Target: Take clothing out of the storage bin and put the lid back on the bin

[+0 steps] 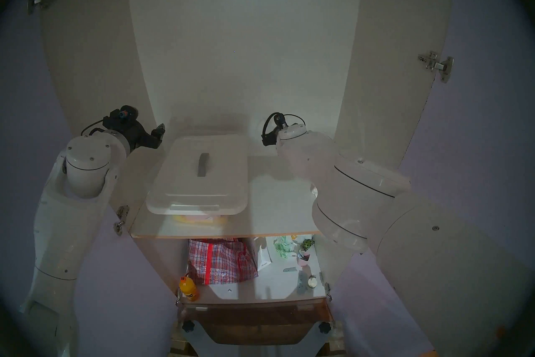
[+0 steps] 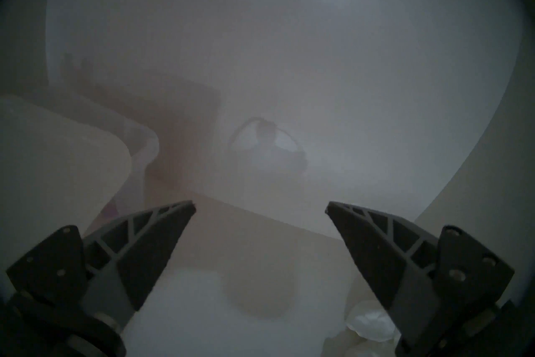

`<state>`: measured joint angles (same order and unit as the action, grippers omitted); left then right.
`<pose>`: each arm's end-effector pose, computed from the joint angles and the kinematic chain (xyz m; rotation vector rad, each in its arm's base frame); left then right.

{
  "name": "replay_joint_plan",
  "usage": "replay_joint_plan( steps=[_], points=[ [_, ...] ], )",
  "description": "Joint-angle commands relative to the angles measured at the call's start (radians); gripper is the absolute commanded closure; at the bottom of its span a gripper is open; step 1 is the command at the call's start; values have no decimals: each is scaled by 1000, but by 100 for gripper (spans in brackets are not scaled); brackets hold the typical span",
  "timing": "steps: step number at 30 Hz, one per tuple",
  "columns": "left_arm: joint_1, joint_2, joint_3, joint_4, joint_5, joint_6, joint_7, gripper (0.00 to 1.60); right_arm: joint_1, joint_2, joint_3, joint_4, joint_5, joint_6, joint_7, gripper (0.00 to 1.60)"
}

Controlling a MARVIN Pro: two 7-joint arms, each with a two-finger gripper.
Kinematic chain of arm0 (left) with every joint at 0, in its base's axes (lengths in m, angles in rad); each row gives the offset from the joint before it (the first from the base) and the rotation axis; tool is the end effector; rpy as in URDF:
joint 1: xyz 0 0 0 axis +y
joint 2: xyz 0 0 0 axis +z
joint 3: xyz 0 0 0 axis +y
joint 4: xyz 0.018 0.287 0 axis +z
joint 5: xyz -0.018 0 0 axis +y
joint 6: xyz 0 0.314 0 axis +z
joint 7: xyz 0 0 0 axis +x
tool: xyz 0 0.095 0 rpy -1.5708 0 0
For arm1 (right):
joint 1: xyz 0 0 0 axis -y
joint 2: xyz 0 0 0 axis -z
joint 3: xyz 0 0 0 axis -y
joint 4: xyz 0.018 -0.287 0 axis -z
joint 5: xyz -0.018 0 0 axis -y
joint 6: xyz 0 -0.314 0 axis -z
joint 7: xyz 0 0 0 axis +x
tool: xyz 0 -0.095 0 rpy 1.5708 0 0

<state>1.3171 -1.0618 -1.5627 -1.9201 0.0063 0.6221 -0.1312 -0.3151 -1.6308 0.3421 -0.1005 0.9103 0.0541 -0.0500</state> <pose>0.4472 0.0947 -0.0920 -1.9956 0.4922 -1.8908 0.6621 0.0743 -0.2049 2.4085 0.4706 1.7715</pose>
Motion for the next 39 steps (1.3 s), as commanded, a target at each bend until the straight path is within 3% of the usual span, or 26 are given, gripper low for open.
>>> replay_joint_plan(
  steps=[1,9,23,29,35,39],
  points=[
    [-20,2,-8,-24,-3,-4,-1,0,23,-4,4,-8,1,-20,-49,0],
    [-22,-1,-8,-24,-5,1,-1,0,21,0,4,-18,0,-15,-65,0],
    [-17,-114,17,-12,-31,12,55,0,19,3,5,-25,0,-14,-71,0],
    [34,-177,23,-67,-34,48,83,0,19,3,5,-27,0,-13,-72,0],
    [134,-283,-14,-132,-44,31,172,0,19,4,5,-27,0,-12,-72,0],
    [198,-327,5,-166,-21,33,233,0,19,4,5,-28,-1,-12,-73,0]
  ],
)
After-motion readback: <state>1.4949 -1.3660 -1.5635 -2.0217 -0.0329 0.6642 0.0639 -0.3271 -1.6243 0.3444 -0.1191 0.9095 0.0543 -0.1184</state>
